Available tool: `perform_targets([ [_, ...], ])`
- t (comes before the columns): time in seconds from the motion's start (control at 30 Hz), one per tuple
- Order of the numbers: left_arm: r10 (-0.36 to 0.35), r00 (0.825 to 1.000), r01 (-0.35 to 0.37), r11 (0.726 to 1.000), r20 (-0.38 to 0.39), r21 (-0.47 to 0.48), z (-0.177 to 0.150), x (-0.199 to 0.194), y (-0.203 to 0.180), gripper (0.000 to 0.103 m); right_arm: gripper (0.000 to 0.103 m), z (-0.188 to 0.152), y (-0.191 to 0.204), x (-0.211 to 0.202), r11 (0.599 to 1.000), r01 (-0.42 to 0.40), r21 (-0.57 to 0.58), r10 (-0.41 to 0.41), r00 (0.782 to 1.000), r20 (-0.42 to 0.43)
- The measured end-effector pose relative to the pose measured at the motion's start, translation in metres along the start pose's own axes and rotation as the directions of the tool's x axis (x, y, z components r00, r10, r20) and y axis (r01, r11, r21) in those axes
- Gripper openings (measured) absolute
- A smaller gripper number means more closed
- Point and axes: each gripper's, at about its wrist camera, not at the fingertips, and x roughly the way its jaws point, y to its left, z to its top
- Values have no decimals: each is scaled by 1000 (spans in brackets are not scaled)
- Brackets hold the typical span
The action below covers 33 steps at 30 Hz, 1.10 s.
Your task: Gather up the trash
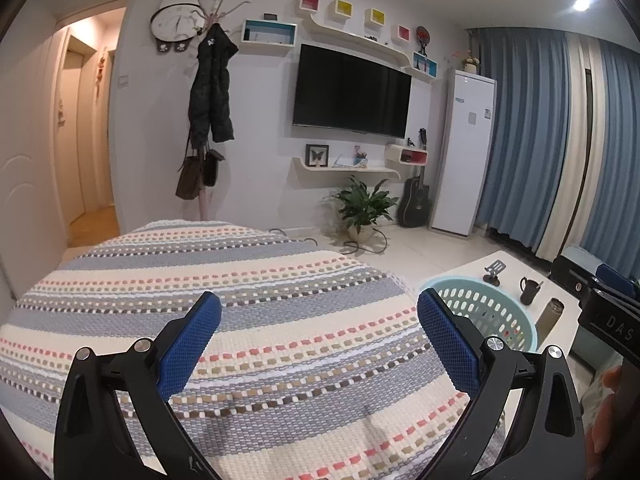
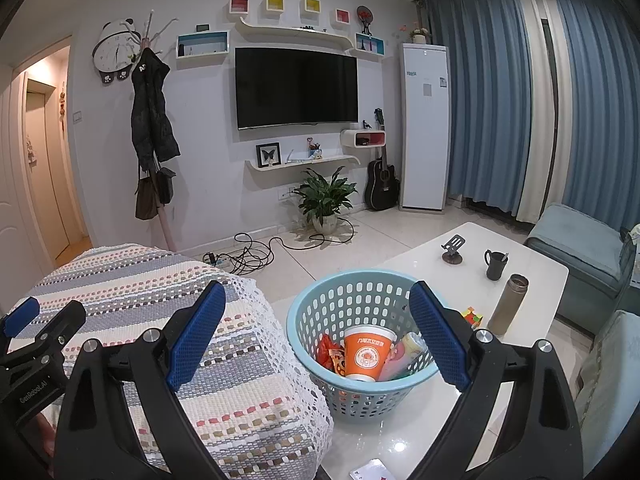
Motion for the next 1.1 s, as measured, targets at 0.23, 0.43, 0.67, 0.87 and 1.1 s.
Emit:
perform_targets([
  [0.23, 1, 1000, -1, 1000, -6, -6, 1, 2, 0, 95, 91, -2, -2, 3, 1000, 0, 0, 0, 1000, -7],
  [0.43, 4, 1000, -4, 1000, -11, -13, -1, 2, 1, 95, 91, -3, -2, 3, 1000, 0, 0, 0, 1000, -6],
  [0.67, 25, 1000, -25, 1000, 3, -6, 1, 0, 1, 95, 91, -2, -1, 1, 1000, -3, -3, 3, 1000, -6],
  [0.87, 42, 999, -42, 999, 10, 23, 1, -1, -5, 95, 91, -2, -2, 1, 1000, -5, -2, 5, 1000, -7],
  [1.1, 44, 999, -44, 999, 11, 27, 1, -2, -7, 95, 91, 1, -2, 2, 1000, -8, -7, 8, 1000, -5],
])
